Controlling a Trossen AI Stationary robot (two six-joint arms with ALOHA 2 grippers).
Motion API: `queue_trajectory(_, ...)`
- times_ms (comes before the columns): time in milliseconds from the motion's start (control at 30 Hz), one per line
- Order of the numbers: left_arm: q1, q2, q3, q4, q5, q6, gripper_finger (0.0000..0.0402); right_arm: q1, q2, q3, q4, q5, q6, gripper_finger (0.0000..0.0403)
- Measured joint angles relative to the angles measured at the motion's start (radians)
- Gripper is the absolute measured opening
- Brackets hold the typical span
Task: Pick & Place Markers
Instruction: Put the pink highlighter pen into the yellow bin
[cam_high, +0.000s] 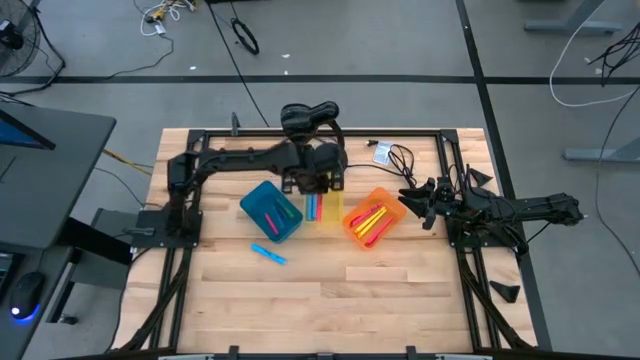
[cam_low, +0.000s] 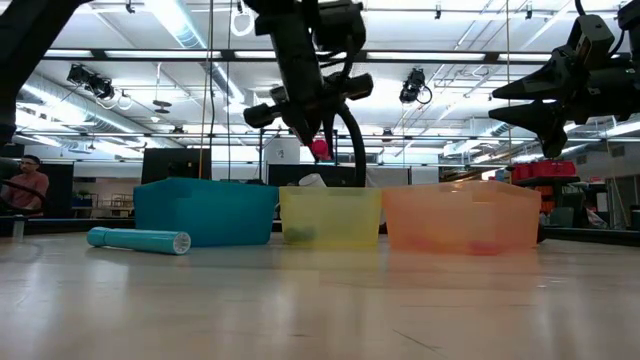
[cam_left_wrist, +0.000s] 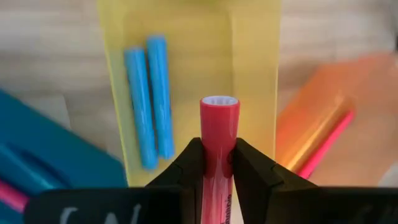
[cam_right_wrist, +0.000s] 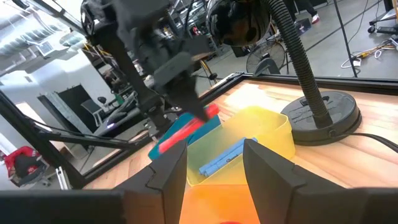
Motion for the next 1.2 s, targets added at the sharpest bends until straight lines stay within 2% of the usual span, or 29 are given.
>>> queue_trajectory(333, 0.093, 0.002, 0.000, 0.045, -0.024, 0.035, 0.0064, 0.000, 0.000, 0.000, 0.000, 0.000, 0.000, 0.0160)
queue_trajectory(900, 0.067, 0.157, 0.001, 0.135, -0.030, 0.043, 0.0064, 0.000, 0.000, 0.000, 0.000, 0.000, 0.000, 0.0160)
queue_trajectory(1200, 0.056, 0.165, 0.000, 0.126, -0.071, 0.016, 0.0072, 0.000, 0.000, 0.000, 0.000, 0.000, 0.000, 0.0160)
